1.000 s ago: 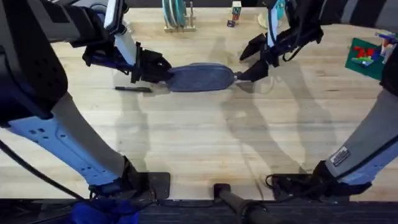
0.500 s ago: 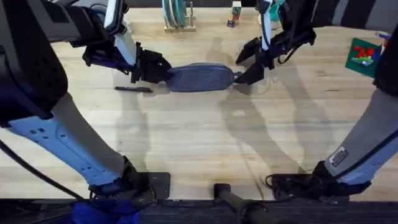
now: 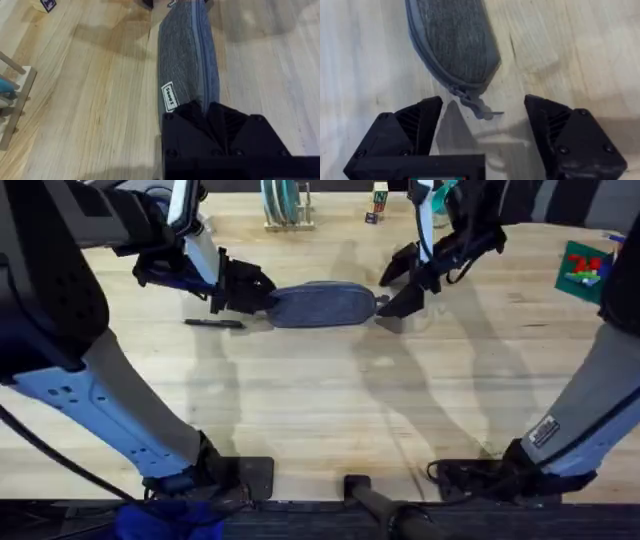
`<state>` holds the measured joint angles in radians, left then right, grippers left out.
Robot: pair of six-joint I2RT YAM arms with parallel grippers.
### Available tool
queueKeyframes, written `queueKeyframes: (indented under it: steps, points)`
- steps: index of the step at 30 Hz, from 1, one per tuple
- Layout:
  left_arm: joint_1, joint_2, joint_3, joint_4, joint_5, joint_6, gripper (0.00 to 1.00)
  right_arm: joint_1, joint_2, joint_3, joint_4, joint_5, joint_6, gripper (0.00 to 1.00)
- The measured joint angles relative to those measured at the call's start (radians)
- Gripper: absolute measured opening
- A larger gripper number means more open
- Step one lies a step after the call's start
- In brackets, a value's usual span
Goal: Unzip the bag, pick up the pens from the table one at a time and place them inside, then zip the bag closed.
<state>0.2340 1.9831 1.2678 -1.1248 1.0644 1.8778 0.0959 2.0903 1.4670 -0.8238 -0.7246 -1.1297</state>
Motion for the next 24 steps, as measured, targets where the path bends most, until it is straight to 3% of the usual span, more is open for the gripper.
queueKeyframes:
  steps: [13,24]
  points:
    - [0.0,0.0,0.0,0.0,0.0,0.0,0.041,0.001,0.0,0.0,-0.03,0.0,0.0,0.978]
    - [0.0,0.0,0.0,0.0,0.0,0.0,0.041,0.019,0.0,0.0,-0.034,0.006,0.001,0.791]
